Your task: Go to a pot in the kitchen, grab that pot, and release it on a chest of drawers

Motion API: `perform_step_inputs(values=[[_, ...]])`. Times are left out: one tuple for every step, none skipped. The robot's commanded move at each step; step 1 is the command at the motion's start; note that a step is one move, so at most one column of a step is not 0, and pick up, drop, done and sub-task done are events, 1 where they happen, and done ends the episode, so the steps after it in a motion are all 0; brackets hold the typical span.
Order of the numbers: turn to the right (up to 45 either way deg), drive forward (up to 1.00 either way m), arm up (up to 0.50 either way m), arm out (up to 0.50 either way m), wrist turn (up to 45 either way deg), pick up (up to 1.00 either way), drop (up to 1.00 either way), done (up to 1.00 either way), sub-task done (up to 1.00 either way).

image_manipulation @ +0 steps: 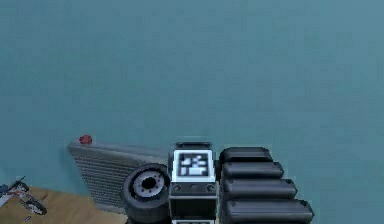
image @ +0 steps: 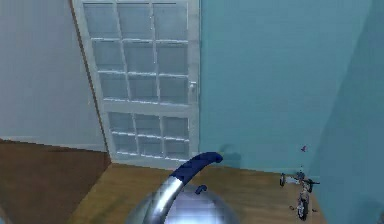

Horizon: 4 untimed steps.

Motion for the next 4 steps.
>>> perform_step_inputs(values=[[-24.0, 0.0, 0.0, 0.0, 0.0, 0.0, 0.0, 0.0, 0.0], [0.0, 0.5, 0.0, 0.0, 0.0, 0.0, 0.0, 0.0, 0.0], [-15.0, 0.0, 0.0, 0.0, 0.0, 0.0, 0.0, 0.0, 0.0], [0.0, 1.0, 0.0, 0.0, 0.0, 0.0, 0.0, 0.0, 0.0]])
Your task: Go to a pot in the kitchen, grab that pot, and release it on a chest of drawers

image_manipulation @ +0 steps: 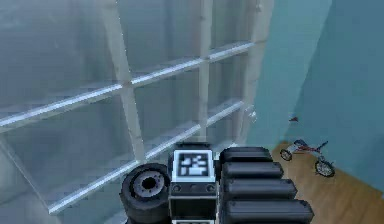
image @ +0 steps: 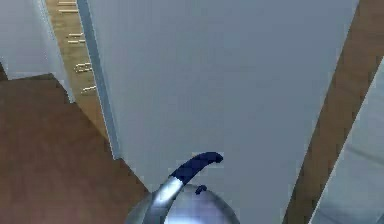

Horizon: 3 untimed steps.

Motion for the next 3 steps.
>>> perform_step_inputs(values=[[-39.0, 0.0, 0.0, 0.0, 0.0, 0.0, 0.0, 0.0, 0.0], [0.0, 1.0, 0.0, 0.0, 0.0, 0.0, 0.0, 0.0, 0.0], [-3.0, 0.0, 0.0, 0.0, 0.0, 0.0, 0.0, 0.0, 0.0]])
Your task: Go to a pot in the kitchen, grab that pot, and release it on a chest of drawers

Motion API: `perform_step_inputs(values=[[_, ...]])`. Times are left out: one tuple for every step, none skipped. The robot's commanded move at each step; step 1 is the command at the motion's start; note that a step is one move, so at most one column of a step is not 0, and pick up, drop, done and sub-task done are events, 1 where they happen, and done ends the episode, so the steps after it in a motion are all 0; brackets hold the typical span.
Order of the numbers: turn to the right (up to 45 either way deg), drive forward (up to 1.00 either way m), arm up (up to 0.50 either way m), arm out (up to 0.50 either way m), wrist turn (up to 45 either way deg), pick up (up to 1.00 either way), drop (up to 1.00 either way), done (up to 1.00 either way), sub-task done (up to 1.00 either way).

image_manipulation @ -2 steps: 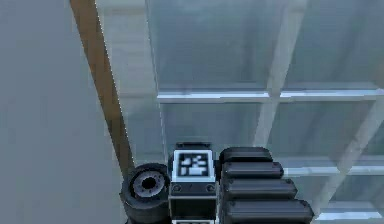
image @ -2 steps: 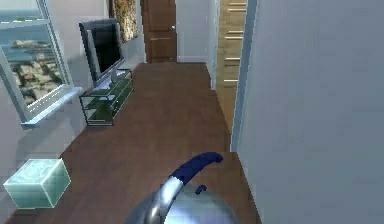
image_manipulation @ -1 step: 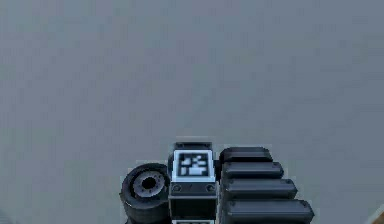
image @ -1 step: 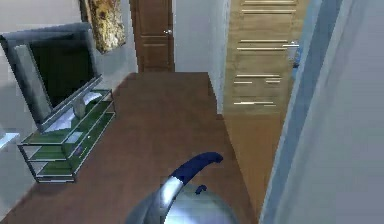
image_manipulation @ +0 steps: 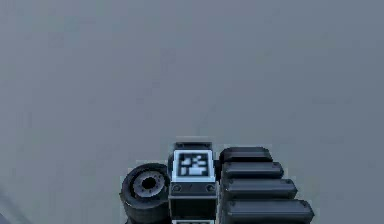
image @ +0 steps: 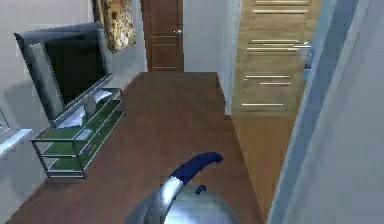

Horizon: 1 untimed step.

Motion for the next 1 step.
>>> perform_step_inputs(values=[[-45.0, 0.0, 0.0, 0.0, 0.0, 0.0, 0.0, 0.0, 0.0]])
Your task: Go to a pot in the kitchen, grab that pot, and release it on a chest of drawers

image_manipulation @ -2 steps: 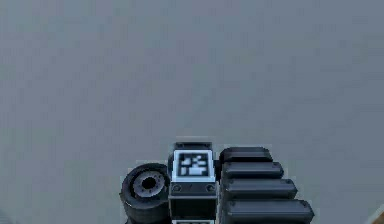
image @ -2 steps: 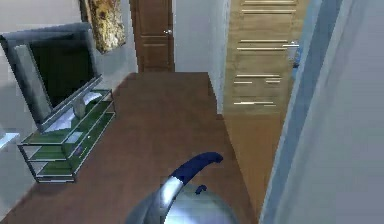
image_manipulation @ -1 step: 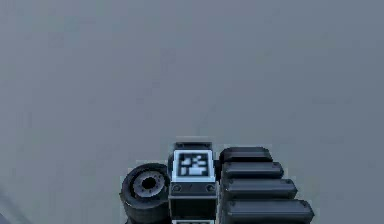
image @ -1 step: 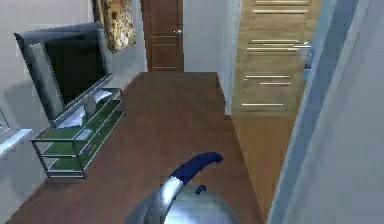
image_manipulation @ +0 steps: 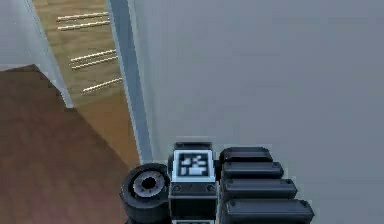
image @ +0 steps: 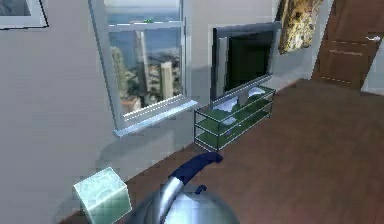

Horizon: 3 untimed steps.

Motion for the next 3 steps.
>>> perform_step_inputs(values=[[-45.0, 0.0, 0.0, 0.0, 0.0, 0.0, 0.0, 0.0, 0.0], [-6.0, 0.0, 0.0, 0.0, 0.0, 0.0, 0.0, 0.0, 0.0], [0.0, 0.05, 0.0, 0.0, 0.0, 0.0, 0.0, 0.0, 0.0]])
